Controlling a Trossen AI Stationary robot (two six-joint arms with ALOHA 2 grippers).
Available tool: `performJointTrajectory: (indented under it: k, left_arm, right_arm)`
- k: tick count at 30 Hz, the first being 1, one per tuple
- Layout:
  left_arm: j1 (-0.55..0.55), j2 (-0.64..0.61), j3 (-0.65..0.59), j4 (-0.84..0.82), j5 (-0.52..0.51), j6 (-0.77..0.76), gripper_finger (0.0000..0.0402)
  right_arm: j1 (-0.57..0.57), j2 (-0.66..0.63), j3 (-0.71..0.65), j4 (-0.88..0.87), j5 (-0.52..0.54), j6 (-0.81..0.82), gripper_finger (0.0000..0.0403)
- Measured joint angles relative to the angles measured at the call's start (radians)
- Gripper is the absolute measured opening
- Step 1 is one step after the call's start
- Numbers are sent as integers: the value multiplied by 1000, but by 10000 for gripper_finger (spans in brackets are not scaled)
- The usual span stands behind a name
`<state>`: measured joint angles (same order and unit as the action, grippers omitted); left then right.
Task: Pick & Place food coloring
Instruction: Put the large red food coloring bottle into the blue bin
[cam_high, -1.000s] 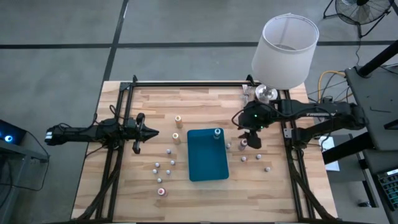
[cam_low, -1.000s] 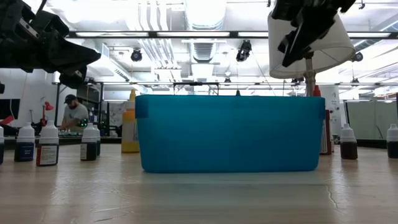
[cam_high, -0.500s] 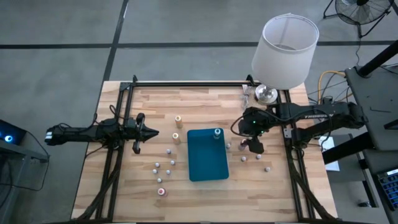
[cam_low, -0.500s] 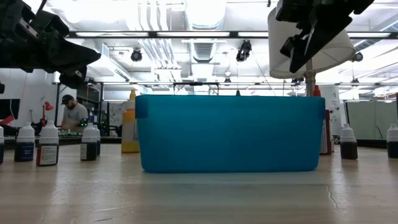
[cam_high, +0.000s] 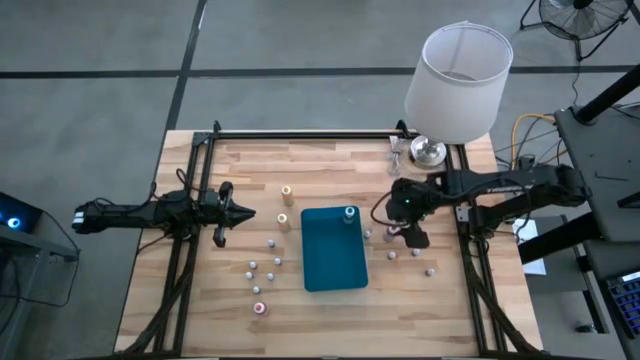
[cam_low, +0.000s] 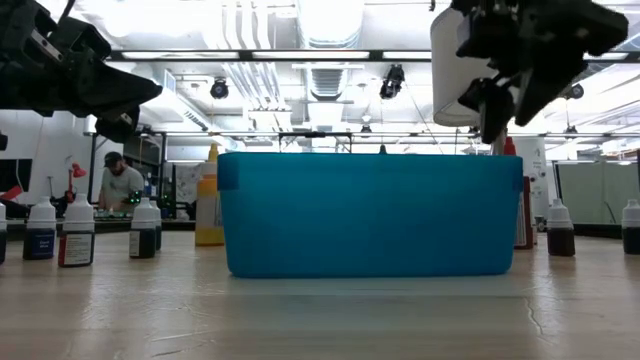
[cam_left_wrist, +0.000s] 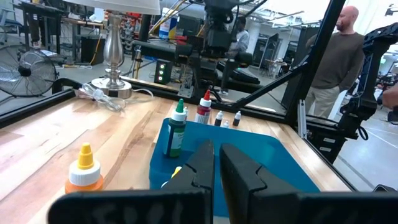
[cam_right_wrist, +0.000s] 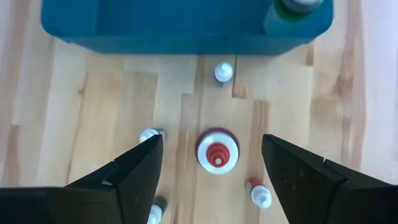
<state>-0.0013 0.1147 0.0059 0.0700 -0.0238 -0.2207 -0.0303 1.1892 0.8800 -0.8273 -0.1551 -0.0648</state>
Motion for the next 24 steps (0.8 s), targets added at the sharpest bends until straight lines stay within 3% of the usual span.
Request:
performJointTrajectory:
  k: [24]
  left_arm:
    - [0,0,0,0,0,0,0]
  right_arm:
    - [0,4,-147,144,24,-32,270]
